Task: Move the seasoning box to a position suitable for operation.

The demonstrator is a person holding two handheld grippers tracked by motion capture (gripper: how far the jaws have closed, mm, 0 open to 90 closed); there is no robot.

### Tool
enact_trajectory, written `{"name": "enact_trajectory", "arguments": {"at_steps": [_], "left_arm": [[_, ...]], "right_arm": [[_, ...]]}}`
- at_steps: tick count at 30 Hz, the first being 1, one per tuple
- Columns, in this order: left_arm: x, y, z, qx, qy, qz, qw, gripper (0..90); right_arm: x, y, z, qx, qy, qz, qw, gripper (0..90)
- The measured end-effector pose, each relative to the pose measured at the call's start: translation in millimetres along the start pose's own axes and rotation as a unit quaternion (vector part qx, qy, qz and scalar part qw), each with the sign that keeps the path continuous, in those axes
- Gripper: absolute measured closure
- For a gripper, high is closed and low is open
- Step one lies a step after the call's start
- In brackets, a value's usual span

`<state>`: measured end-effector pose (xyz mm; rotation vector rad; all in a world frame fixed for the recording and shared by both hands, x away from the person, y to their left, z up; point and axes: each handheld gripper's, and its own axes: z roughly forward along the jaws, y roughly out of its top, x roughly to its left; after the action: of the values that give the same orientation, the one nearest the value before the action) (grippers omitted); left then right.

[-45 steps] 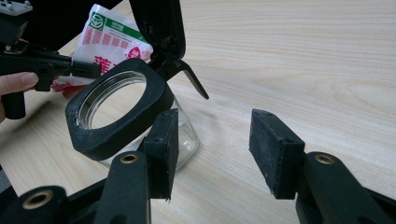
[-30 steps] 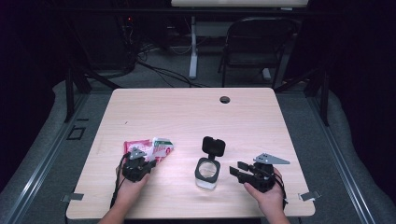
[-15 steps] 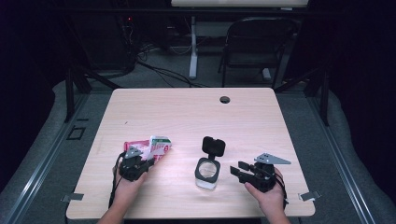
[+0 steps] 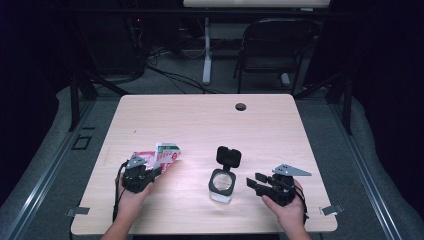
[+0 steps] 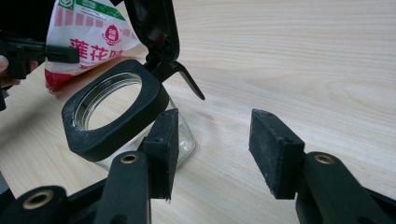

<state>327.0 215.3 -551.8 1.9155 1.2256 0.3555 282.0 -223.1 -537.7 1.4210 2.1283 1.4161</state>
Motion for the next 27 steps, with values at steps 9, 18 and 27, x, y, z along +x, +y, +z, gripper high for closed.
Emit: {"name": "enact_trajectory", "arguments": {"at_steps": [9, 18, 27], "left_arm": [[7.4, 7.8, -21.8, -0.023, 0.007, 0.005, 0.9997, 90.0], [11.7, 15.2, -35.3, -0.031, 0.025, 0.017, 0.9991, 90.0], [17.3, 26.6, -50.2, -0.041, 0.045, 0.030, 0.9977, 90.0]], "right_arm": [[0.5, 0.1, -0.1, -0.002, 0.001, 0.001, 1.0000, 52.5], [-0.6, 0.8, -1.9, -0.003, -0.001, 0.004, 1.0000, 52.5], [-0.7, 0.9, -2.5, -0.007, -0.003, 0.004, 1.0000, 52.5]]}}
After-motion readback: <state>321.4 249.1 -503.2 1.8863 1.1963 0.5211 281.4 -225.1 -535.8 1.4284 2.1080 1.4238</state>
